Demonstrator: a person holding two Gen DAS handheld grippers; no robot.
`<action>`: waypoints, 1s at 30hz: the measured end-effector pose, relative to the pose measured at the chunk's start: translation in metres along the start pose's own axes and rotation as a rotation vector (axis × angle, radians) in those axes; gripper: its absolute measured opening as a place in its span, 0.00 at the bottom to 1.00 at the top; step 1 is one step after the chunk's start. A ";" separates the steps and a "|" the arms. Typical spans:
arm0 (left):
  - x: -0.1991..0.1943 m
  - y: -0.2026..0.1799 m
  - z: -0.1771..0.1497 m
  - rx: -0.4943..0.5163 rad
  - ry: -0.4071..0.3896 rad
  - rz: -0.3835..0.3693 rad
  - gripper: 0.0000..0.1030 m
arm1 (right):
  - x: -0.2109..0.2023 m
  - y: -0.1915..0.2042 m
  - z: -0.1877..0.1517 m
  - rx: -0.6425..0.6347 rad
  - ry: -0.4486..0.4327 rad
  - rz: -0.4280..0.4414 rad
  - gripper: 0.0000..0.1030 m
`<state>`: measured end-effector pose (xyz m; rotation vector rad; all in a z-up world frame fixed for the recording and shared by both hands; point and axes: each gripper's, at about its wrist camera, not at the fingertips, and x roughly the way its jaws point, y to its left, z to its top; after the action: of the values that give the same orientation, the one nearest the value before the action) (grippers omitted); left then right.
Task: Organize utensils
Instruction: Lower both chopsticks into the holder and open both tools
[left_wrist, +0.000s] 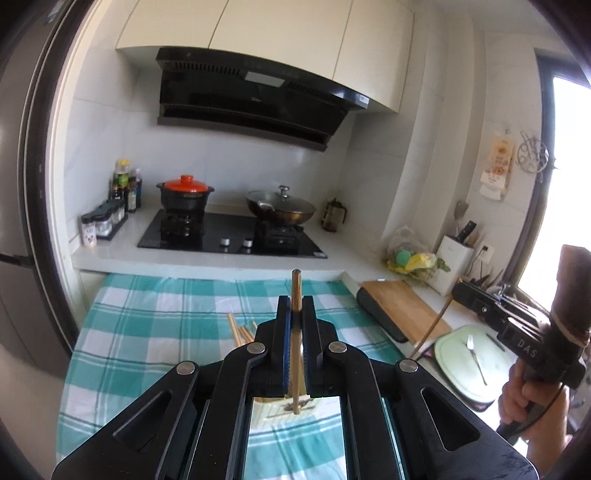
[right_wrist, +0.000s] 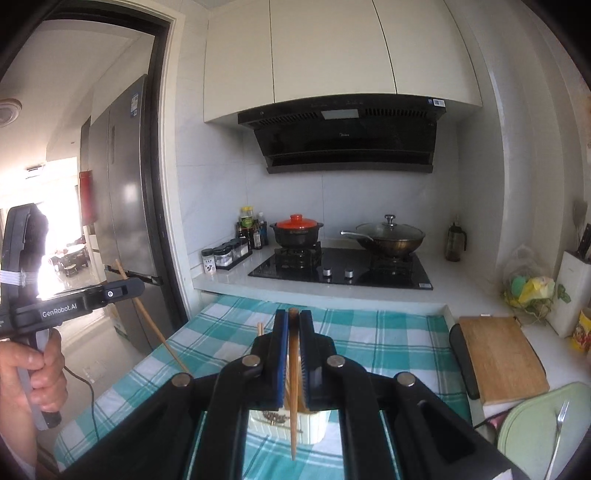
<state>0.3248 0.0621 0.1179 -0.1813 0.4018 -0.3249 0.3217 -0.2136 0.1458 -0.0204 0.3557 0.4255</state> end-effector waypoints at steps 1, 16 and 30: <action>0.007 0.001 0.002 0.000 -0.001 0.007 0.03 | 0.006 0.001 0.007 -0.010 -0.009 -0.005 0.06; 0.130 0.021 -0.022 -0.028 0.194 0.060 0.03 | 0.126 -0.008 0.005 -0.056 0.079 0.046 0.06; 0.192 0.039 -0.049 -0.050 0.334 0.140 0.10 | 0.241 -0.022 -0.052 0.006 0.345 0.082 0.09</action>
<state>0.4826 0.0273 -0.0034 -0.1467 0.7494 -0.2065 0.5179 -0.1420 0.0135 -0.0738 0.6996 0.5024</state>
